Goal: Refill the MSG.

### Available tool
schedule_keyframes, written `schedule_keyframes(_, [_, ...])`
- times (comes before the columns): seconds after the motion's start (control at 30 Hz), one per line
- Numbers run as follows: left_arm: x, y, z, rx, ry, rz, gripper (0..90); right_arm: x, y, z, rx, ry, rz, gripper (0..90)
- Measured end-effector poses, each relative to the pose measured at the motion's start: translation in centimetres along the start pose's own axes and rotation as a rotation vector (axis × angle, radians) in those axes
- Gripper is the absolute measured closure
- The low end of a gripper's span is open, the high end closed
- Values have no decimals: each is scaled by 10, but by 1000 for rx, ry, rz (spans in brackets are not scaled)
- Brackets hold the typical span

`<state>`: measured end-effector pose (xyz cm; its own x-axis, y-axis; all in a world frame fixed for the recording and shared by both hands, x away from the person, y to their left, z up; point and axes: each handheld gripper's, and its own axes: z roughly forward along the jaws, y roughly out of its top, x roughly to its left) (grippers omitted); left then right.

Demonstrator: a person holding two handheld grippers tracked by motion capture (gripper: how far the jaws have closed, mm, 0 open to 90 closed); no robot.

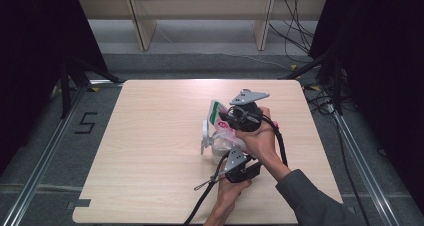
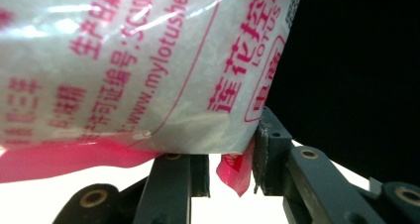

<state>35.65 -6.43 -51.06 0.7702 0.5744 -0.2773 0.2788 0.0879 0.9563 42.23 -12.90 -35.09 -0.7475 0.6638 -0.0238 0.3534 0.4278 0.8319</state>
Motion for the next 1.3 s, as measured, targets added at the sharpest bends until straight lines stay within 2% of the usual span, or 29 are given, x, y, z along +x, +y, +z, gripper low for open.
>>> schedule_keyframes(0.1, [0, 0, 0, -5, 2, -3, 713, 1, 1, -1, 4, -10, 2, 900])
schedule_keyframes(0.2, [0, 0, 0, -2, 1, -3, 713, 0, 0, 0, -1, 1, -3, 900])
schedule_keyframes(0.23, [0, 0, 0, -4, 8, -5, 713, 0, 0, 1, -15, -8, -1, 900])
schedule_keyframes(0.27, [-1, 0, 0, -9, 7, -8, 713, 1, 1, 0, 5, 1, 5, 900])
schedule_keyframes(0.3, [-1, 0, 1, -14, 2, -10, 713, 2, 0, 1, -10, -15, -2, 900])
schedule_keyframes(0.33, [-1, 0, 1, -15, 1, -11, 713, 2, 1, 0, 11, -5, -4, 900])
schedule_keyframes(0.37, [-1, 0, 1, -12, 4, -9, 713, 3, 1, 0, 9, -8, 11, 900])
schedule_keyframes(0.47, [0, 1, 0, -1, 8, -2, 713, 0, 1, -1, -4, -6, 10, 900])
schedule_keyframes(0.5, [-1, 0, 1, -10, 8, -11, 713, 1, 1, 0, -5, -12, 13, 900])
schedule_keyframes(0.53, [-1, 0, 1, -11, 8, -14, 713, 2, 1, 1, -2, -15, 11, 900])
schedule_keyframes(0.57, [-1, 0, 1, -15, 3, -17, 713, 1, 1, 3, -2, -11, -24, 900])
schedule_keyframes(0.63, [-1, 1, 1, -15, 5, -16, 713, 3, 1, 0, 11, -12, 10, 900])
schedule_keyframes(0.7, [-2, 1, 0, -9, 9, -15, 714, 1, 1, 1, -19, -17, -11, 900])
schedule_keyframes(0.77, [-2, 1, 1, -16, 1, -15, 714, 1, 2, -1, 0, -9, -10, 900])
schedule_keyframes(0.8, [-2, 0, 1, -14, 0, -13, 714, 3, 2, -2, 11, -9, 23, 900])
schedule_keyframes(0.83, [-2, 0, 1, -15, 0, -15, 714, 1, 1, 0, 6, -10, 2, 900])
schedule_keyframes(0.87, [-1, 0, 2, -31, -13, -18, 714, 1, 1, 0, 6, -10, 2, 900])
schedule_keyframes(0.93, [-1, 0, 2, -36, -14, -20, 713, 1, 2, 0, 8, -8, -3, 900])
schedule_keyframes(0.97, [-1, 1, 0, -14, 5, -12, 713, 1, 3, 0, 10, -8, 2, 900])
schedule_keyframes(1.07, [-1, 2, -1, -5, 12, -14, 714, 2, 2, 2, -8, -20, -9, 900])
schedule_keyframes(1.1, [-1, 2, 0, -12, 9, -16, 714, 4, 2, 2, 2, -19, 17, 900])
schedule_keyframes(1.13, [-1, 2, 0, -13, 4, -12, 714, 2, 3, 1, 8, -21, 4, 900])
schedule_keyframes(1.17, [-1, 2, 0, -12, 4, -11, 713, 4, 3, 1, 6, -18, 26, 900])
schedule_keyframes(1.23, [-1, 2, 0, -17, 1, -18, 714, 2, 3, 0, 10, -16, 8, 900])
schedule_keyframes(1.27, [-1, 2, 1, -23, -2, -19, 714, 2, 3, 2, -13, -23, 2, 900])
schedule_keyframes(1.3, [-1, 2, 1, -23, -2, -19, 714, 2, 3, 2, -13, -23, 2, 900])
